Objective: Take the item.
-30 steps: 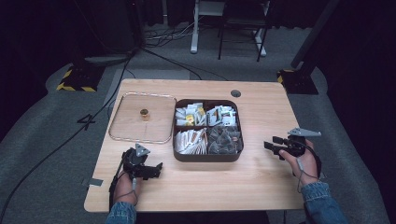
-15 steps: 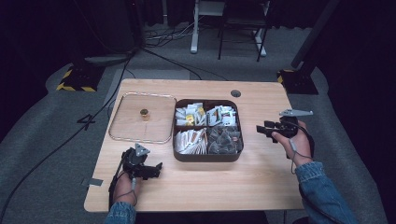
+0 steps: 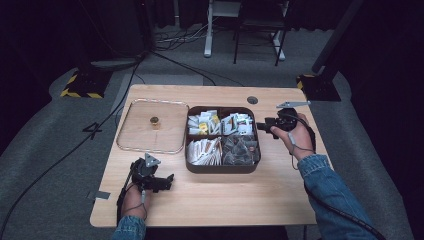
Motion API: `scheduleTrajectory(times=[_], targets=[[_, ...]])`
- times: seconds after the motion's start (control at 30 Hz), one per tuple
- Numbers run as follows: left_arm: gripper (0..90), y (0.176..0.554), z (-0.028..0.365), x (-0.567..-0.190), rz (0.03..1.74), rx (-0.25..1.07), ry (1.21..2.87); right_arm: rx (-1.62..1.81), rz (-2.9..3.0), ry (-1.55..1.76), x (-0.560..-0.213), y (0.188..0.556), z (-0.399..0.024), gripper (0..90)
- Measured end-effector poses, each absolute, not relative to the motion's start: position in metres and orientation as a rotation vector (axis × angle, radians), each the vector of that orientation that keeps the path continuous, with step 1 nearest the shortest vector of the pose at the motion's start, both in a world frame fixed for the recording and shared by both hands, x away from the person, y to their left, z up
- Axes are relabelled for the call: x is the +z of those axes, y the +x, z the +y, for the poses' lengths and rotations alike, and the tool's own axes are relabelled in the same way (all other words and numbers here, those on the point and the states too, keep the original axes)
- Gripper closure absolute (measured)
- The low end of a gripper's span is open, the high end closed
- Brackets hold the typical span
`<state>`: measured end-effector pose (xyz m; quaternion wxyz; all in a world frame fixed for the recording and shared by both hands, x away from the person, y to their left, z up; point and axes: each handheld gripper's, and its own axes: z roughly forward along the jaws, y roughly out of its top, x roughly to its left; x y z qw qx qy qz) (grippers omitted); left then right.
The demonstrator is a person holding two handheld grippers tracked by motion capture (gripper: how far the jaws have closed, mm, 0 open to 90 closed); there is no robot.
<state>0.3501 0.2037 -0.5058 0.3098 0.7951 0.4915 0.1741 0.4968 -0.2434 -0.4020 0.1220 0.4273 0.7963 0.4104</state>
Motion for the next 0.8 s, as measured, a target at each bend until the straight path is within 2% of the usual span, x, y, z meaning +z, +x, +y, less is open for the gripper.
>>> scheduleTrajectory(times=[0.8], targets=[[0.0, 0.352, 0.204, -0.506, 1.311, 0.467, 2.094, 1.27, 2.404, 1.283, -0.418, 0.532, -0.187, 52.0]])
